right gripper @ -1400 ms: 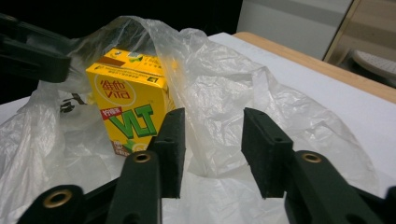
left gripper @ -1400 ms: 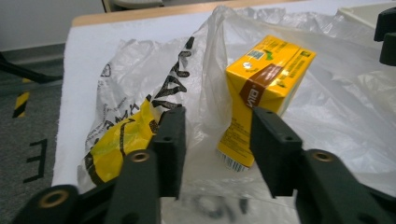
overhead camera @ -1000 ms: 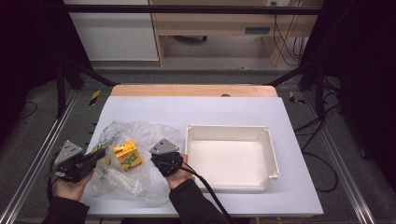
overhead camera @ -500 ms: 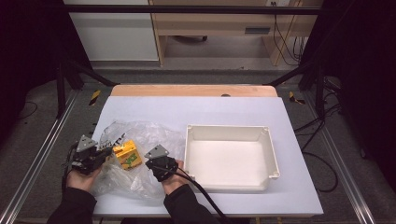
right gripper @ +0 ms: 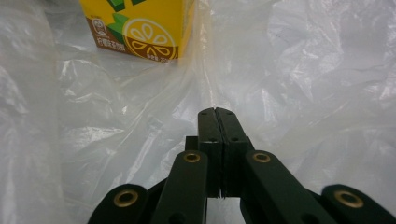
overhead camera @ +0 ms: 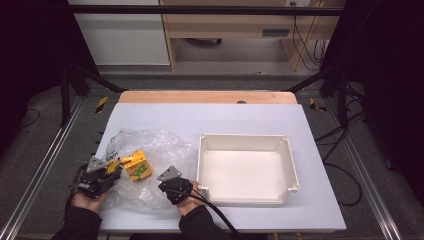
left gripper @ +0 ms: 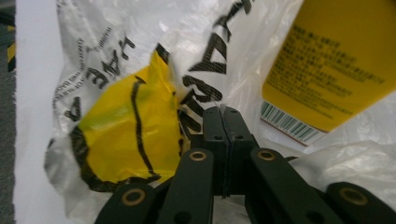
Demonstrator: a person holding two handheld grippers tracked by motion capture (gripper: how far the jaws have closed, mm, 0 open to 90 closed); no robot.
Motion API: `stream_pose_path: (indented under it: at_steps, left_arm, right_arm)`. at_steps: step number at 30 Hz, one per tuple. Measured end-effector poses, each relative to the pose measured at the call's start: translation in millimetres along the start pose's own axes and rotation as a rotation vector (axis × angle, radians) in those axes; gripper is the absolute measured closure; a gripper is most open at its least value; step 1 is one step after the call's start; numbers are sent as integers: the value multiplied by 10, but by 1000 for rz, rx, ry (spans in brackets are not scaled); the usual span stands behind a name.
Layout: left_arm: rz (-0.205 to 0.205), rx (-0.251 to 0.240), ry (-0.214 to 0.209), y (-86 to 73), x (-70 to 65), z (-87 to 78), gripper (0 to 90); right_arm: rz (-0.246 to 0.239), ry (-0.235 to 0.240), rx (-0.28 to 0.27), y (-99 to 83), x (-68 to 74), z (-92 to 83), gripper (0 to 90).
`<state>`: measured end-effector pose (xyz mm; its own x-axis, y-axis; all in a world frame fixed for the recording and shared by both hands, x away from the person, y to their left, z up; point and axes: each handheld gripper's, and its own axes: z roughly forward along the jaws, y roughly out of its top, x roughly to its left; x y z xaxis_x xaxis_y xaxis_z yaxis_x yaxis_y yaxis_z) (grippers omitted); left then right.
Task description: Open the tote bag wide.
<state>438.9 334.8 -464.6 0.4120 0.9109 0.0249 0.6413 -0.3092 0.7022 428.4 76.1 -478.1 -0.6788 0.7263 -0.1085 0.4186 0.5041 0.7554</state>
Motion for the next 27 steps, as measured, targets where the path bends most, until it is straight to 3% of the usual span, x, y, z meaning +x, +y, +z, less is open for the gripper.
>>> stream_pose_path:
  at_steps: [4,9,10,13,16,21,27]
  left_arm:
    - [-7,-20,-16,-4,3,-14,864]
    - [-32,-88,-27,11,-1,-176,660]
    - [-37,-101,-27,14,-3,-210,585]
    - [-42,-159,-22,28,-11,-362,482]
    - [-75,-210,-18,43,-1,-485,365]
    - [-105,-277,-13,68,8,-614,277]
    - [-105,-350,-42,127,-3,-758,204]
  right_arm:
    - [-13,1,-2,-10,24,9,862]
    - [-12,41,-38,1,26,-29,705]
    - [-14,45,-60,10,28,-56,673]
    - [1,72,-112,35,19,-140,593]
    - [25,98,-179,72,-9,-252,510]
    - [56,134,-277,152,-111,-458,418]
    - [65,116,-342,205,-301,-673,381]
